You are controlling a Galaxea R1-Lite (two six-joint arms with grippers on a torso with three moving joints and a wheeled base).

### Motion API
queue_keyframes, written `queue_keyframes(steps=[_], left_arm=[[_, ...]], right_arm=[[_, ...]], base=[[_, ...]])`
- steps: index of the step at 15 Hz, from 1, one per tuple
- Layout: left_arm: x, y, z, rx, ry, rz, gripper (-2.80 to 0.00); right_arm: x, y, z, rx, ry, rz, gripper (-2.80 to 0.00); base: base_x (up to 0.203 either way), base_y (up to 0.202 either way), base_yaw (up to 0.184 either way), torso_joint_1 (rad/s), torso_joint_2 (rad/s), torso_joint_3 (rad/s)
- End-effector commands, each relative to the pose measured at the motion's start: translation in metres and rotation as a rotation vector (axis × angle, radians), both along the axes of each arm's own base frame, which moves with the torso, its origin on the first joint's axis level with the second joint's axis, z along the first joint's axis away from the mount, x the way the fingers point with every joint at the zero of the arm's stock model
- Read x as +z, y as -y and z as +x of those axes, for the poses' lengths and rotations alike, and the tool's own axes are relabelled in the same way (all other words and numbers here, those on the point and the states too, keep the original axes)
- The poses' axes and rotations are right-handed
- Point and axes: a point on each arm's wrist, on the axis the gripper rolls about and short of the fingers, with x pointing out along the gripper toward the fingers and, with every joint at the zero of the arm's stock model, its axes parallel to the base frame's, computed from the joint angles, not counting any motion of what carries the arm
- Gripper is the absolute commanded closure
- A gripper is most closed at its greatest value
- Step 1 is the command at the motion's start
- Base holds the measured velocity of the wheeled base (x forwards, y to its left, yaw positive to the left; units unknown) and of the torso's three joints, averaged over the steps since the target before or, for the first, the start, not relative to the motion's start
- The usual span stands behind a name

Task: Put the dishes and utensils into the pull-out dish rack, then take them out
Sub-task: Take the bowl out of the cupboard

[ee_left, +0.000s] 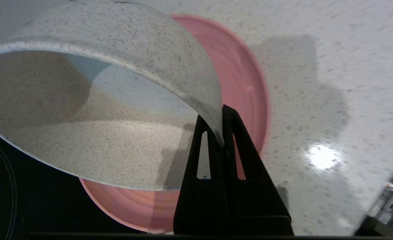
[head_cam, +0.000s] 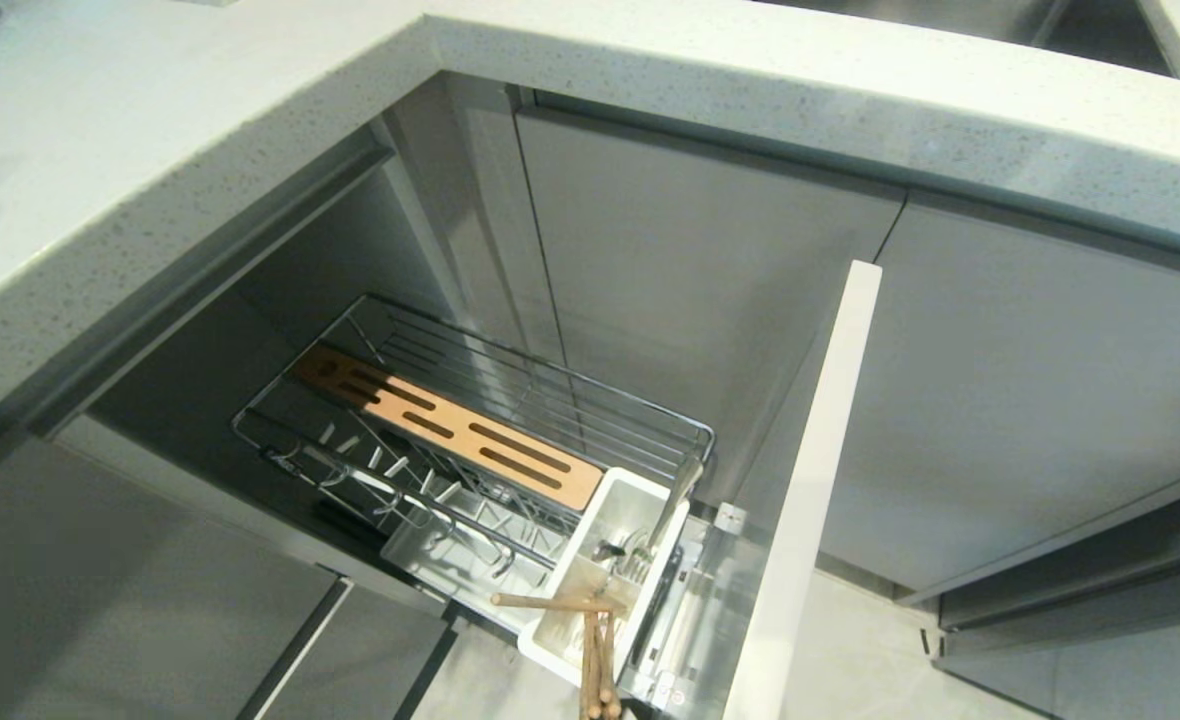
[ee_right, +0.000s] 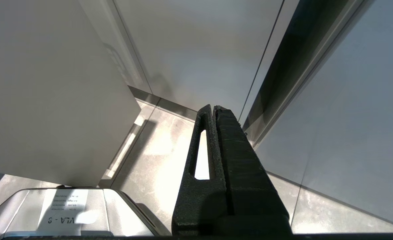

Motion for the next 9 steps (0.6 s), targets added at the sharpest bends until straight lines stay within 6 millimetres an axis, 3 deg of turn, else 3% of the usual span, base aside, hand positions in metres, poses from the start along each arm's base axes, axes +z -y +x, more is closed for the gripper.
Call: queue_keyframes(steps=[1,4,9], left_arm=[[-0.005,-0.008,0.021,0.047,-0.072,0.008,0.0],[-0.008,-0.014,0.03,0.166,-0.121,0.045,0.0],[-0.021,-0.013,0.024,0.165,-0.279,0.074,0.0]], right_arm=[[0.0,0.0,0.0,0.0,-0.002,0.0,0.0],[0.0,0.0,0.0,0.0,-0.002,0.0,0.0],[0.0,0.0,0.0,0.0,-0.002,0.0,0.0]], base=[[0.0,0.0,0.0,0.0,0.0,0.0],[0.0,0.0,0.0,0.0,0.0,0.0],[0.0,0.0,0.0,0.0,0.0,0.0]])
